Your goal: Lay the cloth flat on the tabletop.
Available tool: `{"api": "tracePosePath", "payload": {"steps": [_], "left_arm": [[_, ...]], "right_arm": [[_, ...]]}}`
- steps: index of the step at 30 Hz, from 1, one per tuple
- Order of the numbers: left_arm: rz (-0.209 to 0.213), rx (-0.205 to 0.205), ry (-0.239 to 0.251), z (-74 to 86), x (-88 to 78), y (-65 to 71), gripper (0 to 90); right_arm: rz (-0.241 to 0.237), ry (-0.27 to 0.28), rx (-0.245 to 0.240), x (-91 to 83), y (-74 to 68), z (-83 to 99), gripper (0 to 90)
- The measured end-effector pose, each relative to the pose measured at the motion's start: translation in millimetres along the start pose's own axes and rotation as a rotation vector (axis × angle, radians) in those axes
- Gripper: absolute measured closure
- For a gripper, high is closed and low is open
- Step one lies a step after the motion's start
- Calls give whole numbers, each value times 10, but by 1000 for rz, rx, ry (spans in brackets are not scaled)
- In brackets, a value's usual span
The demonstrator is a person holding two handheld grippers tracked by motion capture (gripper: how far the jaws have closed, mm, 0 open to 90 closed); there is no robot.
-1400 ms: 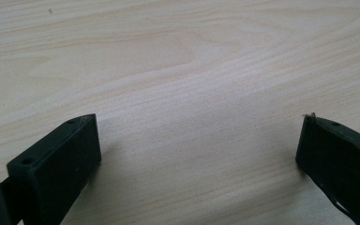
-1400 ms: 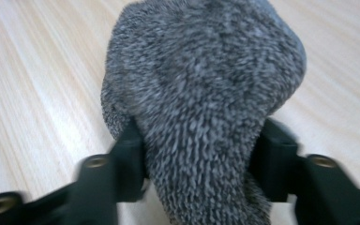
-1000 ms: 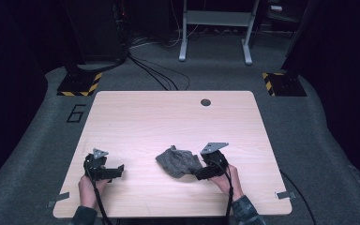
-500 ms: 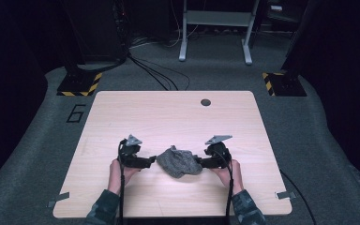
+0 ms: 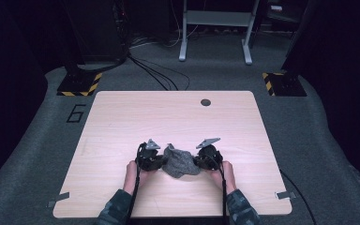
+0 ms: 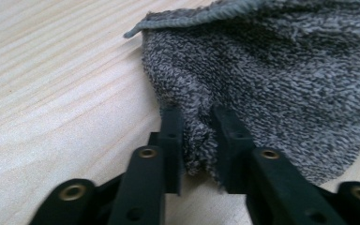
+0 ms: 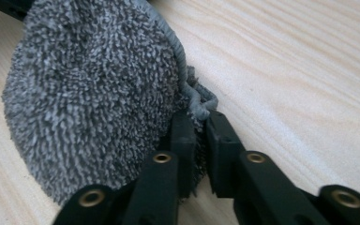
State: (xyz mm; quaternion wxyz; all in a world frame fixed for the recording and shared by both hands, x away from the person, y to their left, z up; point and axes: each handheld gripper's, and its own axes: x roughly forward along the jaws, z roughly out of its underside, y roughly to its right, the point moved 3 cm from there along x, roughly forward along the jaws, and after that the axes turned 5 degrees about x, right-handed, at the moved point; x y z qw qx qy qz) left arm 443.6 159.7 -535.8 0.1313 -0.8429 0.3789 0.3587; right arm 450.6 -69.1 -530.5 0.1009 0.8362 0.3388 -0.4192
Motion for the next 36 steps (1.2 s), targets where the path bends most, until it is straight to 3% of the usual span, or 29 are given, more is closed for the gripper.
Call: {"api": "tracePosePath", "payload": {"steps": [3, 6, 8, 14, 18, 22, 25, 27, 31, 36], "left_arm": [[-31, -2, 22, -7, -26, -34, 817], [-72, -3, 54, -49, -116, -125, 827], [-112, -3, 82, -113, -195, -223, 827], [-156, -48, 184, -312, -459, -429, 827], [-138, -56, 170, -232, -461, -390, 822], [-98, -91, 122, -19, -382, -304, 801], [-72, -113, 75, 152, -348, -249, 734], [-59, -127, 44, 236, -373, -239, 612], [-79, -137, 38, 230, -523, -269, 363], [-108, -123, 81, -5, -662, -381, 268]], "right_arm": [[33, 20, -2, -27, 42, -26, 867], [64, 51, 27, -118, 133, -111, 868], [95, 93, 23, -222, 209, -220, 868], [152, 205, 19, -609, 365, -579, 868], [157, 223, 5, -704, 300, -616, 867], [126, 194, -9, -613, 185, -471, 864], [94, 150, -21, -484, 89, -313, 849], [73, 107, -29, -395, 10, -200, 818], [46, 30, -49, -321, -56, -58, 636], [-4, 92, -1, -523, 64, -161, 496]]}}
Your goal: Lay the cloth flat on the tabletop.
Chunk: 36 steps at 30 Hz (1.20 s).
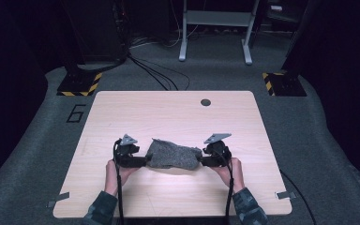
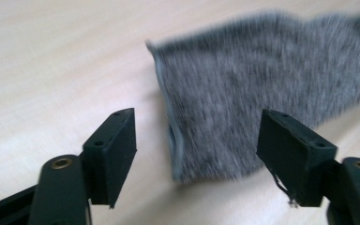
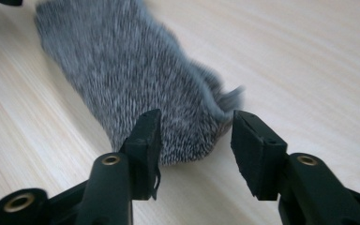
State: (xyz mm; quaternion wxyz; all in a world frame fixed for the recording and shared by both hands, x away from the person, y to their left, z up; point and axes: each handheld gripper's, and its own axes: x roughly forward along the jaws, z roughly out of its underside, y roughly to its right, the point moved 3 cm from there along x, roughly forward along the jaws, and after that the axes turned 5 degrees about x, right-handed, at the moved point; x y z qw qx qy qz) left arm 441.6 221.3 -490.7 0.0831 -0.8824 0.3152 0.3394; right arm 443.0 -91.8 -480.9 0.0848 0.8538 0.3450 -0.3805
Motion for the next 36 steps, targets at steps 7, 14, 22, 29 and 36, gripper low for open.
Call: {"api": "tracePosePath", "payload": {"steps": [7, 14, 22, 29, 36], "left_arm": [[0, 28, -42, -276, 327, -47, 234], [2, 60, -138, -200, 609, -13, 314], [9, 84, -162, -100, 702, 57, 602], [2, 107, -145, -69, 714, 78, 735], [-14, 121, -142, -68, 723, 109, 791]], "right_arm": [[7, 33, 36, -7, 150, -229, 519], [19, -75, 95, 395, 329, -193, 522], [17, -117, 87, 573, 310, -152, 520], [-31, -70, 98, 579, 344, -225, 556], [-53, -46, 115, 667, 339, -231, 563]]}}
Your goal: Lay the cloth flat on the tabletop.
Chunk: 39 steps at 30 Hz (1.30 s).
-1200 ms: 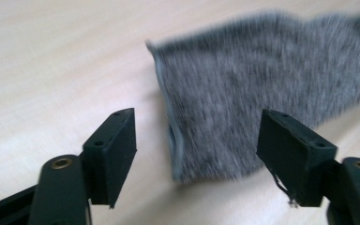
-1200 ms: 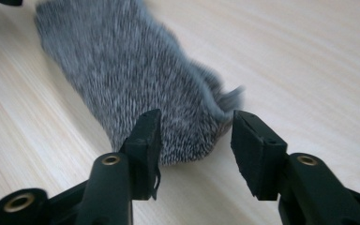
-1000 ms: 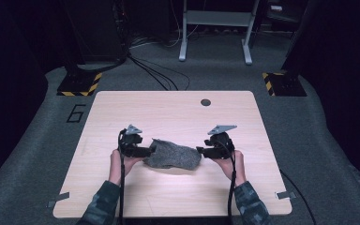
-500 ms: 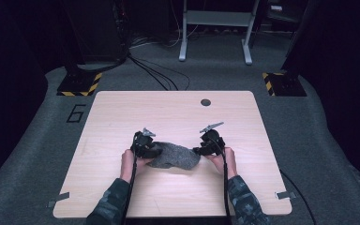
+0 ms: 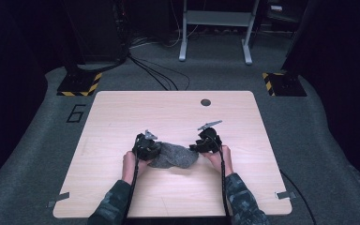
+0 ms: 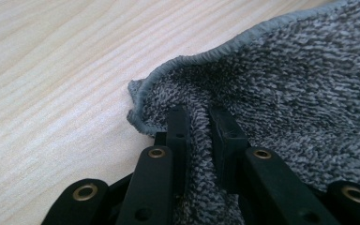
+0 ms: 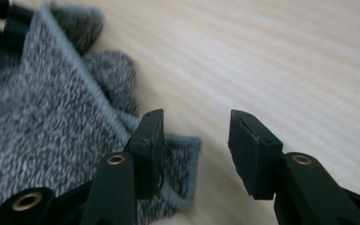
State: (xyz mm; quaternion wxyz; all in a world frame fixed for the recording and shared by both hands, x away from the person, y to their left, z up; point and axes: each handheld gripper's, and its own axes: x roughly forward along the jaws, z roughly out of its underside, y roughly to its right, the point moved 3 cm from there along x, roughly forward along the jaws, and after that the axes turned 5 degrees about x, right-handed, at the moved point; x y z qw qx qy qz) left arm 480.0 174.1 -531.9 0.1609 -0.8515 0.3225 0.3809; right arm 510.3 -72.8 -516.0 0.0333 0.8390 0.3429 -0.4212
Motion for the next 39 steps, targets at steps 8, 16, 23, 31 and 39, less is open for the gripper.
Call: {"api": "tracePosePath", "payload": {"steps": [8, 16, 23, 31, 39], "left_arm": [[6, -8, 11, 10, 0, -5, 792], [10, -5, 16, 18, -8, -15, 790], [14, -15, 43, 35, -102, -18, 797], [26, -26, 102, 53, -330, -18, 797], [61, -18, 159, 109, -564, 59, 813]], "right_arm": [[-16, -78, -22, 72, -21, 57, 576], [39, -119, -98, 104, -111, 98, 753], [64, -111, -108, 70, -115, 145, 881], [140, -73, -70, -4, -14, 152, 888], [220, -8, -47, -230, 156, 160, 889]]}}
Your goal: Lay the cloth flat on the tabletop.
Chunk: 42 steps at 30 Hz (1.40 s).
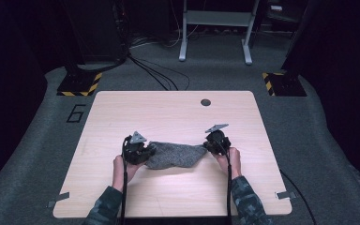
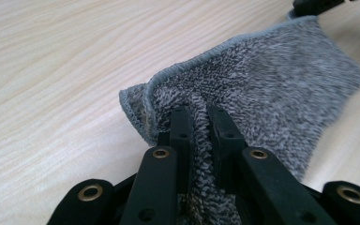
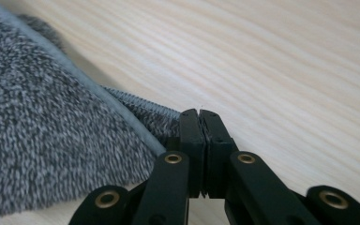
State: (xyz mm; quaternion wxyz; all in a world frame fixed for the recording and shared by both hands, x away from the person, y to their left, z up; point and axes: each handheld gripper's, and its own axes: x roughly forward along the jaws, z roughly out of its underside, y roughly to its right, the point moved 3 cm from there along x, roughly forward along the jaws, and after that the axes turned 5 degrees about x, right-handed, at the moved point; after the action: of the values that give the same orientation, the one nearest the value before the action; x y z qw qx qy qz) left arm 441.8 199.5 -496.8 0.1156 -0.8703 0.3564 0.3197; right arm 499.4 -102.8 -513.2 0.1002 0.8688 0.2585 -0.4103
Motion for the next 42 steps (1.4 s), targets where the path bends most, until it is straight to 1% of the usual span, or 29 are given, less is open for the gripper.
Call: {"api": "tracePosePath", "payload": {"steps": [1, 3, 6, 7, 10, 11, 14, 15, 17, 18, 19, 21, 24, 25, 26, 27, 28, 29, 30, 31, 32, 33, 34, 35, 37, 38, 39, 41, 42], "left_arm": [[4, -3, 5, 6, -17, 12, 814], [11, 8, 9, 23, -70, 39, 815], [17, 23, 11, 32, -139, 79, 817], [16, 20, 20, 22, -159, 97, 817], [-11, 57, 34, -68, -224, 89, 821], [-24, 65, 49, -115, -247, 76, 821], [-59, 89, 86, -276, -336, 31, 821], [-60, 101, 89, -316, -368, 23, 820], [-70, 105, 108, -346, -396, 30, 812], [-65, 110, 96, -331, -401, 35, 807], [-58, 102, 97, -306, -388, 50, 796], [-39, 99, 70, -181, -339, 89, 777], [16, 68, 26, 42, -271, 150, 733], [29, 61, 15, 112, -255, 173, 719], [42, 51, 0, 176, -243, 193, 691], [54, 46, -19, 230, -249, 202, 666], [65, 30, -29, 278, -264, 215, 635], [63, 13, -32, 317, -285, 223, 579], [55, 0, -31, 347, -314, 225, 529], [44, -4, -29, 368, -356, 211, 478], [37, -13, -25, 383, -411, 192, 430], [18, -20, -13, 385, -439, 178, 377], [9, -27, -8, 385, -485, 147, 350], [-11, -35, 5, 380, -522, 105, 328], [-44, -67, 24, 363, -579, 10, 290], [-61, -83, 33, 351, -591, -39, 283], [-78, -92, 35, 340, -595, -89, 278], [-112, -104, 30, 317, -568, -173, 273], [-132, -105, 24, 309, -538, -204, 273]], "right_arm": [[7, 7, 8, -23, 23, 6, 889], [15, 19, 27, -70, 56, 21, 890], [30, 49, 26, -144, 101, 30, 890], [40, 61, 36, -180, 102, 29, 890], [59, 109, 21, -310, 100, -6, 890], [63, 118, 29, -354, 90, -31, 890], [77, 167, 23, -504, 87, -116, 890], [79, 186, 5, -554, 96, -142, 890], [81, 204, 8, -641, 85, -163, 889], [77, 217, 12, -665, 76, -162, 888], [77, 204, 7, -677, 68, -140, 887], [71, 187, 6, -651, 46, -62, 884], [46, 120, 24, -548, 14, 143, 875], [41, 87, 31, -515, -4, 225, 870], [42, 77, 24, -480, -10, 296, 860], [36, 50, 25, -457, -18, 365, 844], [42, 34, 21, -439, -20, 418, 832], [44, 23, 24, -442, -17, 461, 807], [34, 24, 26, -453, -2, 484, 771], [25, 19, 40, -474, 8, 492, 740], [22, 28, 40, -500, 23, 485, 703], [12, 41, 41, -532, 35, 456, 650], [2, 42, 46, -552, 35, 432, 614], [-7, 53, 49, -570, 31, 390, 593], [-36, 66, 32, -590, 6, 292, 532], [-43, 69, 14, -593, -7, 237, 523], [-50, 79, 12, -584, -36, 174, 505], [-69, 73, 1, -549, -93, 52, 495], [-78, 70, -23, -516, -111, -8, 485]]}}
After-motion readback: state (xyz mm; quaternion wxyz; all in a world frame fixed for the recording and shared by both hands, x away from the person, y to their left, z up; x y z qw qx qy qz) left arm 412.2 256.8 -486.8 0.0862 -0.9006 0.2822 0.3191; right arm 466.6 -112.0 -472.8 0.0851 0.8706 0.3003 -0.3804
